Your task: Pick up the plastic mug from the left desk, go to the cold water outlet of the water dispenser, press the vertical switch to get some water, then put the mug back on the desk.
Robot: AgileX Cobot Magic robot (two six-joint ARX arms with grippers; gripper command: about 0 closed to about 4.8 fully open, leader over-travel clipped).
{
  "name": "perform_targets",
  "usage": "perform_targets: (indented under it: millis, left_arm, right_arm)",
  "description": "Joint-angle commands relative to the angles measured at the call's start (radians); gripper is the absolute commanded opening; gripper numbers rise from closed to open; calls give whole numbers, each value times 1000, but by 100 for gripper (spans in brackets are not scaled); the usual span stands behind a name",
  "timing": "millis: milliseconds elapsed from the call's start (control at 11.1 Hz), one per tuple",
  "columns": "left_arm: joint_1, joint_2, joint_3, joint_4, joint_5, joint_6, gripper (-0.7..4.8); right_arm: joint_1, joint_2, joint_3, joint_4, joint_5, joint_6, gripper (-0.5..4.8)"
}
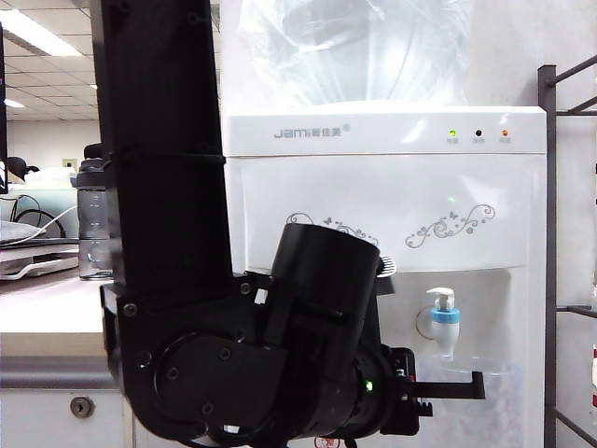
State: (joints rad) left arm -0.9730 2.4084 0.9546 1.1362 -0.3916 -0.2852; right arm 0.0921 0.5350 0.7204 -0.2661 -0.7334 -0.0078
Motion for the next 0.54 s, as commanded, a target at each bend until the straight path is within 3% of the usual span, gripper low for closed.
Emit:
perform_targets:
  millis: [90, 539]
  left_arm:
    - [2, -1, 4, 21, -16, -3, -6]
    - [-4, -2, 4, 80, -12, -3, -6]
  right_arm:
    - [0, -4, 4, 17, -1, -1, -6]
    - [0, -4, 4, 35, 2, -1, -6]
